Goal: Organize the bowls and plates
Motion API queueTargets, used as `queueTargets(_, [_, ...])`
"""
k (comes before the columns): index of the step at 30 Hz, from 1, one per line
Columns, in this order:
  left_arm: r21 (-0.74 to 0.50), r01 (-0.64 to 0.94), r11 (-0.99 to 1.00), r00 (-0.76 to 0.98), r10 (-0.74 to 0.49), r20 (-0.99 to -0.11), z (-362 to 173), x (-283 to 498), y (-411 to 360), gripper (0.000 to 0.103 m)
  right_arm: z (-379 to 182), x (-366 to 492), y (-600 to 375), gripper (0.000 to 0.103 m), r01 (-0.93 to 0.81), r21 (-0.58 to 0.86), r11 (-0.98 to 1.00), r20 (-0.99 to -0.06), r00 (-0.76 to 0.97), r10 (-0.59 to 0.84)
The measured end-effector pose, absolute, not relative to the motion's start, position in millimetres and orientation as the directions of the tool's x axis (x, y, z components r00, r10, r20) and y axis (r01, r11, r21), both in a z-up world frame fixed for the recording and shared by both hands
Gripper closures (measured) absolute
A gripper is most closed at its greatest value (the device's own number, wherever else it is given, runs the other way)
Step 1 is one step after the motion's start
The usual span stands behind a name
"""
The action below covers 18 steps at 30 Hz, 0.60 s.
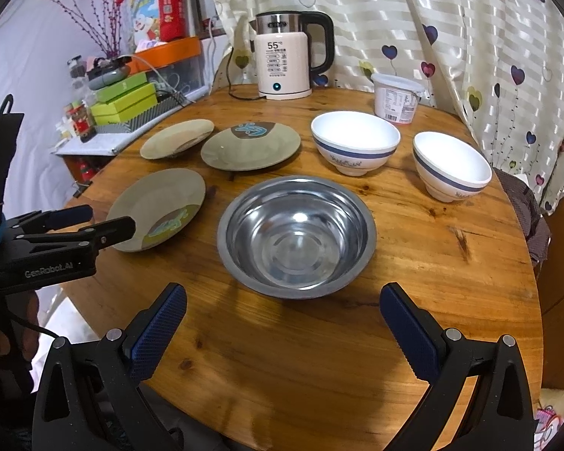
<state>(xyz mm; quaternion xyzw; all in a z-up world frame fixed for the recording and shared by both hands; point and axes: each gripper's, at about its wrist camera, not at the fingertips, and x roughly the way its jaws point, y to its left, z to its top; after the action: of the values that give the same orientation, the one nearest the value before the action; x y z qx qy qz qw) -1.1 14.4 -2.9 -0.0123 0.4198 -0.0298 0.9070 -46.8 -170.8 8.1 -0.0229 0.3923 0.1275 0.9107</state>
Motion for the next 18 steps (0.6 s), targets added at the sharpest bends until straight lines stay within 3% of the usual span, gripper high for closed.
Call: queueTargets(18, [-0.069, 0.018, 0.997, 0.653, -0.064, -0.754, -0.5, 2.6, 27.6, 0.018, 16.3, -43.0, -158.5, 0.000, -0.285, 0.037, 0.958, -0.713, 0.664, 0.225])
